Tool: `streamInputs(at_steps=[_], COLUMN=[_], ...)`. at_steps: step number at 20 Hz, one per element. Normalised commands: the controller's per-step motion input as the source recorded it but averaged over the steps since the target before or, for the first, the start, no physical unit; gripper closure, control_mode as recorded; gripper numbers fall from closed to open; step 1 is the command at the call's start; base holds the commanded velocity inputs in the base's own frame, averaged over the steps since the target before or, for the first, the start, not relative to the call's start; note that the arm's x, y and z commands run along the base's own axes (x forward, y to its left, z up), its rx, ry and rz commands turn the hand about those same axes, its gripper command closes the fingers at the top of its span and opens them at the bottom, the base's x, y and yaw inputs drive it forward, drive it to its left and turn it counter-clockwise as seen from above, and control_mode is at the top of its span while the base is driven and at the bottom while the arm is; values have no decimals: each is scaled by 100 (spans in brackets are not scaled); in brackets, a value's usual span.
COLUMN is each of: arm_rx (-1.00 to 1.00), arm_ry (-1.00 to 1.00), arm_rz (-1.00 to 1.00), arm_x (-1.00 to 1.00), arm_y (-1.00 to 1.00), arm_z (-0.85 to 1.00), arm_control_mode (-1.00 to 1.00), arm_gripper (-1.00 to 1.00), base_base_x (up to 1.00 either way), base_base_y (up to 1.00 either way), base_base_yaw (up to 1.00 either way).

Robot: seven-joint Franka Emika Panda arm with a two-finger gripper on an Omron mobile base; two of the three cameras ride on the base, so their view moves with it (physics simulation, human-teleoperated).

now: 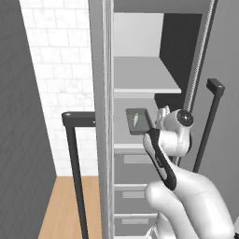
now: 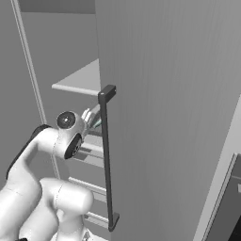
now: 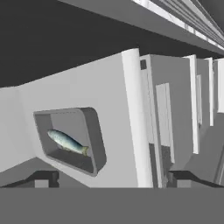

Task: Take the meat container that has the fish and place it on the second highest rack of the freezer. Then take the vegetable container that has the tomato and potato and place it on the highest rack of the freezer.

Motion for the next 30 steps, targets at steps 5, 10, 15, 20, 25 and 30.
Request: streamInputs(at_steps=[5, 10, 15, 20, 25, 30], arm_rx=[16, 13, 0, 0, 0, 0], arm_ry=[-22, 8, 18, 0, 0, 0], arm_rz=[-10, -12, -6, -1, -3, 0], arm_x=[-100, -100, -51, -38, -20, 0], arm_y=[4, 0, 0, -1, -5, 0], arm_z=[100, 100, 37, -11, -11, 0], arm_control_mode=[-100, -100, -100, -100, 100, 100], arm_gripper=[-100, -100, -100, -100, -100, -100], base_base_x=[0, 0, 0, 0, -80, -99], base_base_y=[0, 0, 0, 0, -48, -75], base_base_yaw=[0, 0, 0, 0, -18, -47])
